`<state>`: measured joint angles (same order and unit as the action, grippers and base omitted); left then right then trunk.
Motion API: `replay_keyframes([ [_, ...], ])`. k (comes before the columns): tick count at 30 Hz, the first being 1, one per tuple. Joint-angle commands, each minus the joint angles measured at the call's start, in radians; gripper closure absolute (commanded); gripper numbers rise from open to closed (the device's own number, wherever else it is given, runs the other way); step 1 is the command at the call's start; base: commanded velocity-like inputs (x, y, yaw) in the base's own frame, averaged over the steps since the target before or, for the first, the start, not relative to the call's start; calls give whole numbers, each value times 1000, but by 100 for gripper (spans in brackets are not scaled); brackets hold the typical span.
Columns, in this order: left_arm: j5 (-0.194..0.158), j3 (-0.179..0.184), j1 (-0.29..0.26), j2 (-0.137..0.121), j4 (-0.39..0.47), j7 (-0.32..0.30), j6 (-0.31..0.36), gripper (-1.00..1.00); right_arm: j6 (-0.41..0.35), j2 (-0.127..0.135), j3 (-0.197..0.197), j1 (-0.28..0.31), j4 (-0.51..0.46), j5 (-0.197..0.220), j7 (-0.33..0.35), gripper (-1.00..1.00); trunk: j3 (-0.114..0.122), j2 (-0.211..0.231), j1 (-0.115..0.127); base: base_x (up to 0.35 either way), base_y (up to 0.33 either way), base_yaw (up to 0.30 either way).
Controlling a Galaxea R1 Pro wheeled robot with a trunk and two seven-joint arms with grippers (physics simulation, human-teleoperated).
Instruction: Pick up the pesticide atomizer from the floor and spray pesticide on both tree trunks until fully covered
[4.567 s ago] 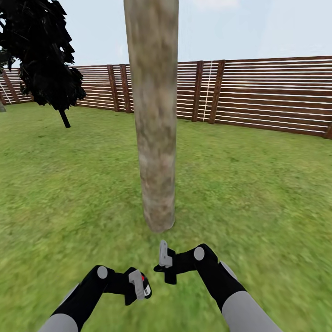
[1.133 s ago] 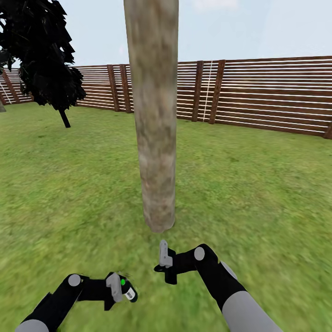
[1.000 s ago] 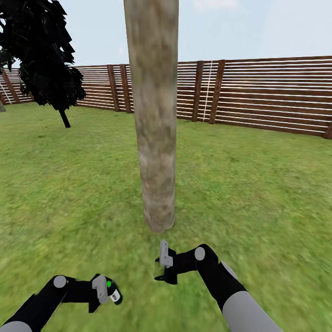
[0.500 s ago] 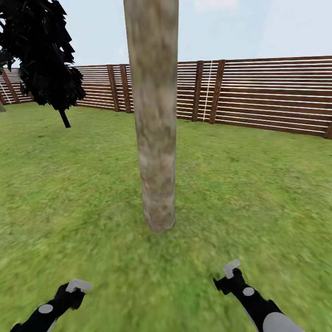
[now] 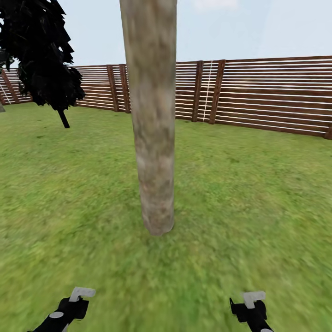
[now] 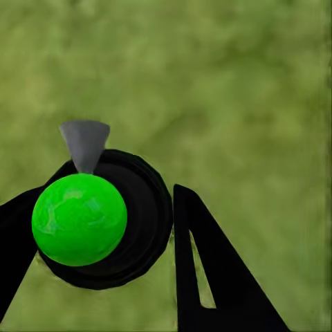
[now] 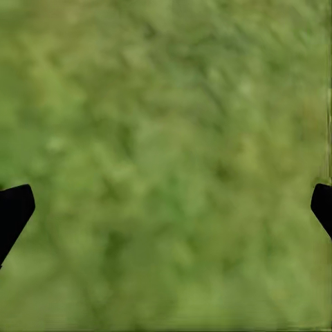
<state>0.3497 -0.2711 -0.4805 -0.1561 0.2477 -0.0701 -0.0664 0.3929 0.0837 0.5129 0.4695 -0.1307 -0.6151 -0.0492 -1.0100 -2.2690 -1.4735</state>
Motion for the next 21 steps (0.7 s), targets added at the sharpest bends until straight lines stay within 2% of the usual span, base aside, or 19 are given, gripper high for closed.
replay_keyframes([
  [1, 0, -1, -1, 8, 0, 1, 2, 100, 2, 1, -1, -2, -1, 22, 0, -100, 0, 0, 0, 275, -144, 0],
  [3, 0, -2, -7, 40, 3, 3, 5, 100, 8, 12, -1, -5, -2, 50, 1, -100, 0, 0, 0, 279, -157, 0],
  [5, 1, -1, -12, 56, 4, 4, 7, 100, 10, 21, -2, -6, -1, 57, 1, -100, 0, 0, 0, 280, -164, 0],
  [10, 1, 0, -16, 70, 12, -2, 28, 100, 11, 21, -3, -6, 0, 60, 2, -100, 0, 0, 0, 268, -177, 0],
  [14, 0, -2, -15, 93, 40, 2, 31, 100, 11, 20, -4, -6, 0, 60, 2, -100, 0, 0, 0, 229, -229, -5],
  [21, 0, -5, -13, 121, 64, 4, 31, 100, 11, 20, -4, -6, 0, 58, 3, -100, 0, 0, 0, 214, -223, -238],
])
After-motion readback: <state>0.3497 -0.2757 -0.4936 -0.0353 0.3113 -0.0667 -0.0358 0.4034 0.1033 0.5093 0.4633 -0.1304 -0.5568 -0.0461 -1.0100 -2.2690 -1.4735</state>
